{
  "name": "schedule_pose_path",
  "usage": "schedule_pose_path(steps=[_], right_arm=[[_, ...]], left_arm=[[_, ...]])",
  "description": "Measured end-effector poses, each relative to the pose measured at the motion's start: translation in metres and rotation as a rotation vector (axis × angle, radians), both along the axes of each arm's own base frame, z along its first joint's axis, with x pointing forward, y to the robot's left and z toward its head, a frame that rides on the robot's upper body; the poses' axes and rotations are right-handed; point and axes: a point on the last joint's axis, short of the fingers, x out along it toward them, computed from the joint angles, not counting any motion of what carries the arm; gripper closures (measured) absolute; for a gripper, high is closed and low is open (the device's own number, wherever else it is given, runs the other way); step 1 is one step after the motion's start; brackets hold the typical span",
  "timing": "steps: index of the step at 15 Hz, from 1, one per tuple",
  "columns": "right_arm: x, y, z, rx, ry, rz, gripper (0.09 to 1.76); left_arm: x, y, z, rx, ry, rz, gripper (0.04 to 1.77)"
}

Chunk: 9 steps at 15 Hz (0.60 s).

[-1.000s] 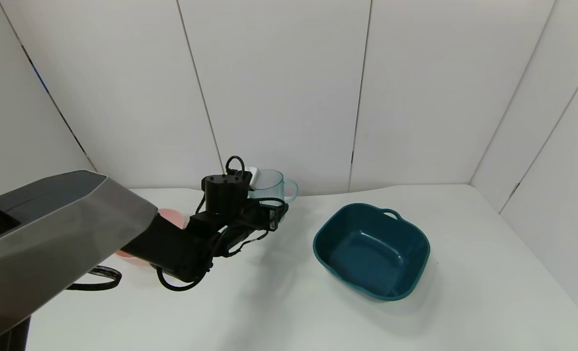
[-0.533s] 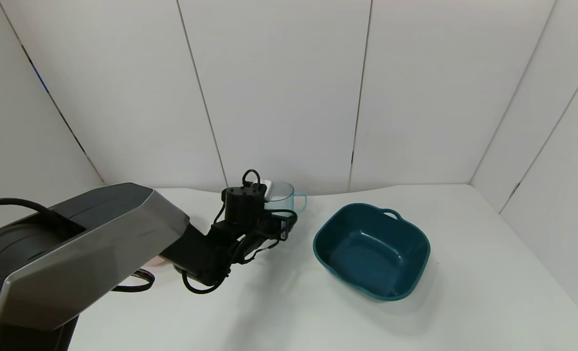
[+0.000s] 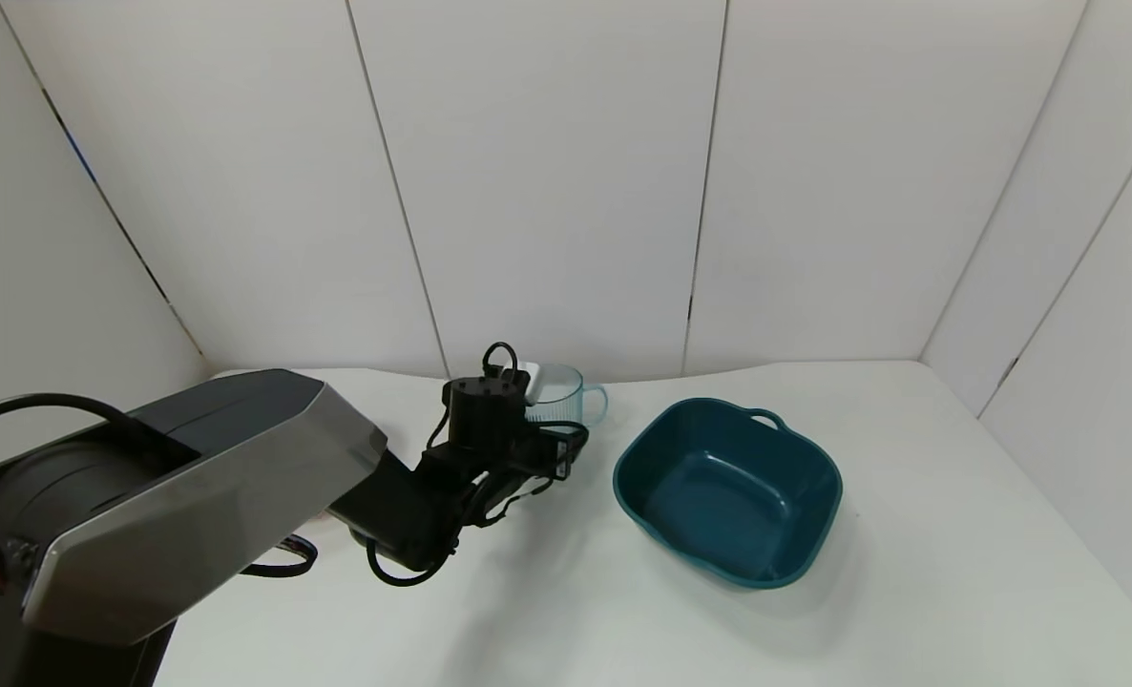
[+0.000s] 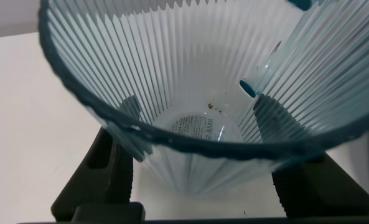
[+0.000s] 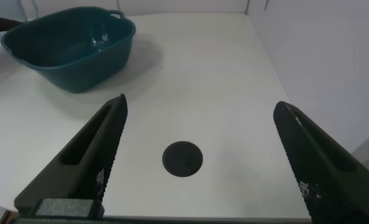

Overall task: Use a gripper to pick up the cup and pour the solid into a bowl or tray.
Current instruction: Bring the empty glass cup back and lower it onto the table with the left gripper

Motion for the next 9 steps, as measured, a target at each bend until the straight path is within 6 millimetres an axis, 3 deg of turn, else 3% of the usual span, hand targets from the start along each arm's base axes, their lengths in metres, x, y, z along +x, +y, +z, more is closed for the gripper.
schedule_pose_path(steps=[9], right_arm=[[0.0, 0.0, 0.0, 0.0, 0.0, 0.0, 0.14]], left_arm=[[-0.0019, -0.0004, -0.0083, 0.008, 0.022, -0.002, 0.56]])
